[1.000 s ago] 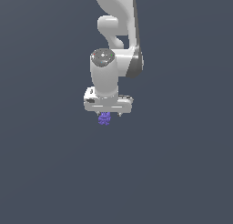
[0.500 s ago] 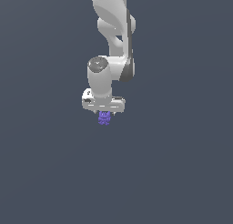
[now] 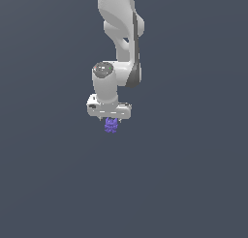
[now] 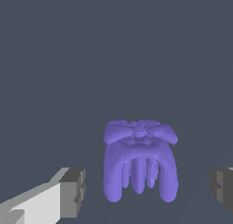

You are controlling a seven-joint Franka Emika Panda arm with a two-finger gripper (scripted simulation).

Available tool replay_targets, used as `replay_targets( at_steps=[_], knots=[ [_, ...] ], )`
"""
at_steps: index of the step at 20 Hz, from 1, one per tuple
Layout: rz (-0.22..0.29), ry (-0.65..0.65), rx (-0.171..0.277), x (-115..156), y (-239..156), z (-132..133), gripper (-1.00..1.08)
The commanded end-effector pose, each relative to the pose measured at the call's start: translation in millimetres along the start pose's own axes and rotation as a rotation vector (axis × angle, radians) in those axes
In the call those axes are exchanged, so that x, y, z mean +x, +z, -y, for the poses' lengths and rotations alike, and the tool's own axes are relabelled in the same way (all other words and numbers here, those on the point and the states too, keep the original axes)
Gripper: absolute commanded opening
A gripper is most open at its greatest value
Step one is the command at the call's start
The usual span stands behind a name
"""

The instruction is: Pick up the object and move it to a goal position.

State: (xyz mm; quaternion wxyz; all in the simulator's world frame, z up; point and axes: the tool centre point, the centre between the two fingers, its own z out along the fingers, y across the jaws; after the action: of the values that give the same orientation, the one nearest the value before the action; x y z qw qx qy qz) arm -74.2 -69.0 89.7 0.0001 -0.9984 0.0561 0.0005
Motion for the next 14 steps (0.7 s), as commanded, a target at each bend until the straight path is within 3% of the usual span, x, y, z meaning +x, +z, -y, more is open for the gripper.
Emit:
replay_targets(
  at_steps=[1, 14],
  knots=[
    [0.0, 0.0, 0.0, 0, 3, 0, 1.0],
    [-0.001, 0.0, 0.0, -1, 49, 0, 1.0]
  ],
)
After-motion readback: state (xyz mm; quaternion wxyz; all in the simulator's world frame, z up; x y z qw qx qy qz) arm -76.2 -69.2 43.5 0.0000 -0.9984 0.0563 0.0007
